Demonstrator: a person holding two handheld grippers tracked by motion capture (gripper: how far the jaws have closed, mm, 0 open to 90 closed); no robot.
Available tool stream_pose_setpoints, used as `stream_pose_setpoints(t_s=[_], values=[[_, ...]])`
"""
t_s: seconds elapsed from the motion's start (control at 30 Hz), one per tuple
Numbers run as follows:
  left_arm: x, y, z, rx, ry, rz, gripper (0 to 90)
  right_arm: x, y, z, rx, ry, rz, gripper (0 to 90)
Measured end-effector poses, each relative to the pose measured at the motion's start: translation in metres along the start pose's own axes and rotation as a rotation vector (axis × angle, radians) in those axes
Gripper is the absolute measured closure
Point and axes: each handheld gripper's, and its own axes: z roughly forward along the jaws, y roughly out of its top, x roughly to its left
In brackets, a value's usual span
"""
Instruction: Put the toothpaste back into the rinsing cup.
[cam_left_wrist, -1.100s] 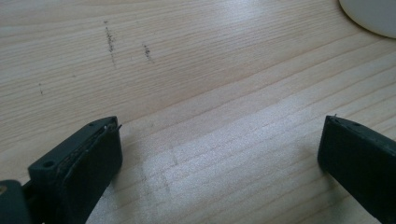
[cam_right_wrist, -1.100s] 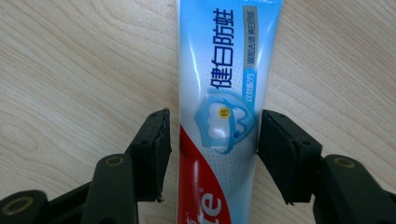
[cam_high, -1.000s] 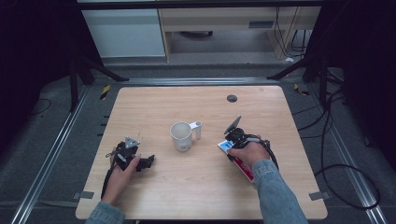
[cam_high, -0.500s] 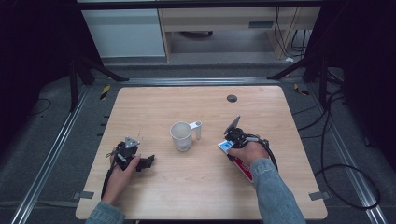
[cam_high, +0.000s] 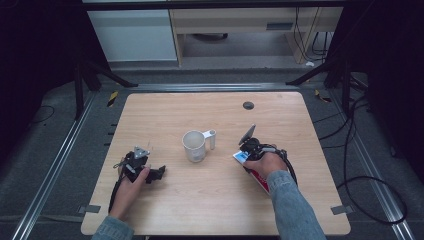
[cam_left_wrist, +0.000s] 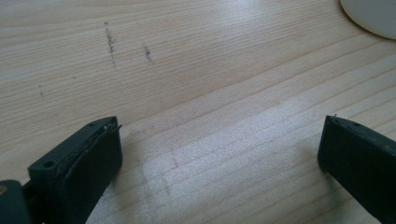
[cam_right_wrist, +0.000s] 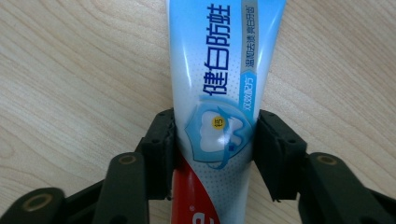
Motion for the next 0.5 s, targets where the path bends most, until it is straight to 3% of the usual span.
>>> stream_pose_setpoints(t_s=[0.23, 0.47, 0.5], values=[[0.0000, 0.0002, 0.0002, 0.000, 0.000, 0.000, 0.0, 0.0000, -0.0028, -0.0039, -0.011, -0.004, -0.016, 67.0], [0.0000, 0.0003, 0.0002, 0.000, 0.000, 0.000, 0.0, 0.0001, -0.0042, -0.0066, -0.023, -0.015, -0.030, 71.6], [0.0000, 0.0003, 0.0002, 0.000, 0.000, 0.001, 0.0, -0.0014, -0.0047, -0.0065, -0.030, -0.021, -0.054, 72.0]])
